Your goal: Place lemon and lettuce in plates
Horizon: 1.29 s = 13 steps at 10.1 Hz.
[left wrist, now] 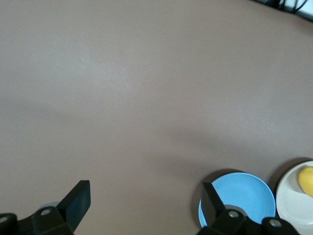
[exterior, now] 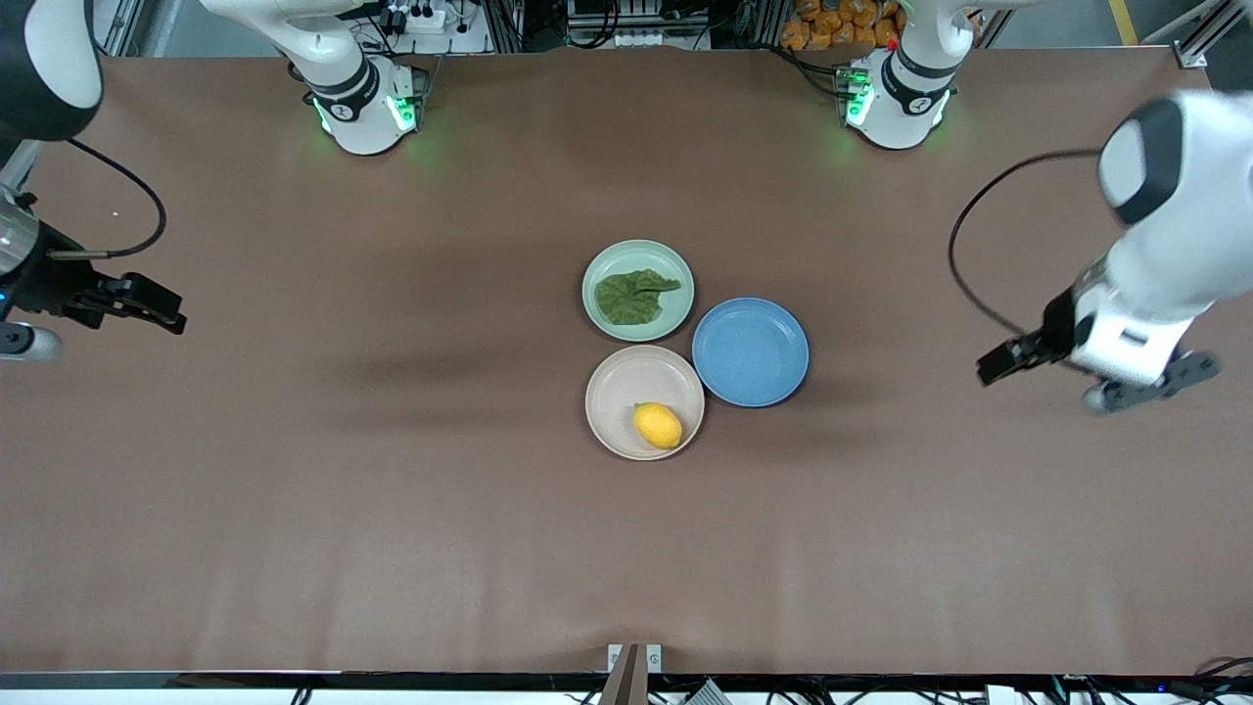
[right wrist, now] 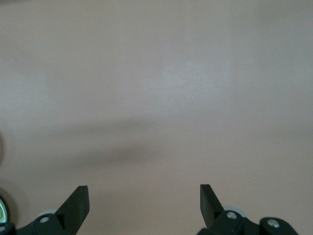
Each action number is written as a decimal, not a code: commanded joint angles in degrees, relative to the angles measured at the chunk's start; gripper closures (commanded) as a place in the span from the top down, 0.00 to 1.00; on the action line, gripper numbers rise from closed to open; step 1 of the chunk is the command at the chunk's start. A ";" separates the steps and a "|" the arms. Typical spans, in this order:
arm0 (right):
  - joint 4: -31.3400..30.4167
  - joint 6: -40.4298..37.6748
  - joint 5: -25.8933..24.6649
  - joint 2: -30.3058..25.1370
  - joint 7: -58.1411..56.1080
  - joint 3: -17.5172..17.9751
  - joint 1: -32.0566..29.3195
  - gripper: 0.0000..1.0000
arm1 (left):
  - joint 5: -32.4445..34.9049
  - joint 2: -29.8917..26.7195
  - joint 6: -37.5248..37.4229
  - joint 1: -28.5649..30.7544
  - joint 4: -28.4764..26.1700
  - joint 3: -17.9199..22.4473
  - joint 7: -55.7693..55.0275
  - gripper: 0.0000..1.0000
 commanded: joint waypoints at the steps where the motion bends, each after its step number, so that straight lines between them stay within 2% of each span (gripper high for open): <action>1: -0.66 -0.05 1.44 -3.13 -0.63 0.71 -1.33 1.00 | -0.77 -5.65 -0.90 0.15 -3.06 0.50 7.45 1.00; 4: 0.48 -1.27 1.52 -6.03 -0.71 0.71 -1.24 1.00 | -0.77 -9.88 -8.00 0.95 -0.26 1.47 13.79 1.00; 7: 0.40 -1.37 3.54 -7.70 -0.62 0.62 -1.24 1.00 | 0.98 -8.84 -16.69 0.25 6.33 1.12 17.25 1.00; 10: -0.13 -2.85 3.55 -8.85 -0.63 0.53 -1.24 1.00 | 1.25 -5.67 -25.14 -0.20 15.73 0.15 17.33 1.00; 13: -0.48 -2.16 3.55 -9.99 -0.01 0.62 -2.02 1.00 | 0.99 -5.67 -25.34 -0.20 15.67 -0.55 17.25 1.00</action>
